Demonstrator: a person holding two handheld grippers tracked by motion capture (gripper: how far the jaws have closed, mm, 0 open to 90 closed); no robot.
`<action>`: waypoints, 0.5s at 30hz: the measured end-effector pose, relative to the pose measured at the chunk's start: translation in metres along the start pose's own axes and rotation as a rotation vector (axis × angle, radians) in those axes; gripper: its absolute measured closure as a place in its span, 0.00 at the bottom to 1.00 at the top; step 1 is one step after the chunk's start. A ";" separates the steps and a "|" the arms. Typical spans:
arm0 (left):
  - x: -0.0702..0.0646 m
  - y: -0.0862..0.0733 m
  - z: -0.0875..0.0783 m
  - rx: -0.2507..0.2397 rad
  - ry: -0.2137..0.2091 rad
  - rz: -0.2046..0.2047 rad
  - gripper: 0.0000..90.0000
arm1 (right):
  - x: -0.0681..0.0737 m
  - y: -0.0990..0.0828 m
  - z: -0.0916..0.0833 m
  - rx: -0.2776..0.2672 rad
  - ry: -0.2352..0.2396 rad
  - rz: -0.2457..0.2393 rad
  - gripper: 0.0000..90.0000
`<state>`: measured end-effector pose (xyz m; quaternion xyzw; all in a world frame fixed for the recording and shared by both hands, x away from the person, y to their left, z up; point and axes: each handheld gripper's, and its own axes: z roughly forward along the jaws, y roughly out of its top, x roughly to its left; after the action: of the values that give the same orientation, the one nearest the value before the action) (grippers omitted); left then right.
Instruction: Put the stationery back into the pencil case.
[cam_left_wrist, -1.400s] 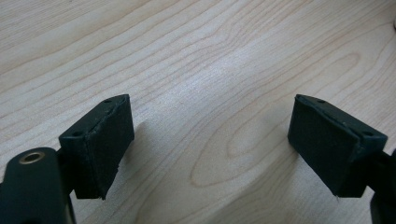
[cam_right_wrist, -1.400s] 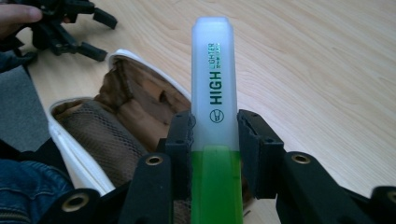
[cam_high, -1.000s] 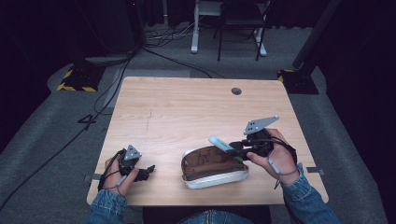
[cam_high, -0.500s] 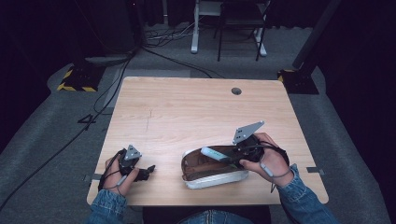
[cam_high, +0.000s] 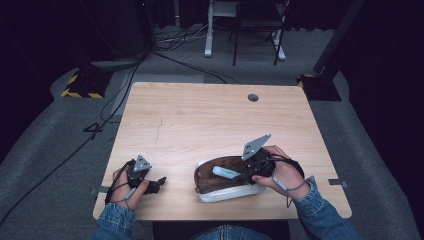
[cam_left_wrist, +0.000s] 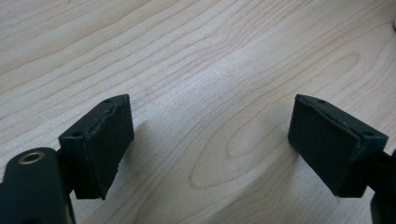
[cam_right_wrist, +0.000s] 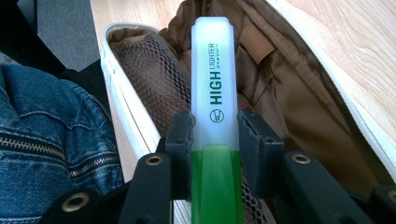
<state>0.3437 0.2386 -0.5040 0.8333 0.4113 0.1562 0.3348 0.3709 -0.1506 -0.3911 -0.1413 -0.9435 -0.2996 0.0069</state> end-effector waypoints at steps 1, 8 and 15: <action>0.000 0.000 0.000 0.000 0.000 0.000 0.16 | -0.001 0.000 0.001 0.005 0.015 0.002 0.74; 0.000 0.000 0.000 0.000 0.002 0.003 0.16 | -0.005 -0.002 0.004 0.013 0.021 0.008 0.75; 0.000 0.000 0.000 -0.001 0.002 0.003 0.16 | -0.006 0.001 0.010 -0.001 0.024 -0.014 0.75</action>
<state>0.3442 0.2383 -0.5040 0.8337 0.4102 0.1577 0.3345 0.3775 -0.1457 -0.3998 -0.1313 -0.9442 -0.3016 0.0161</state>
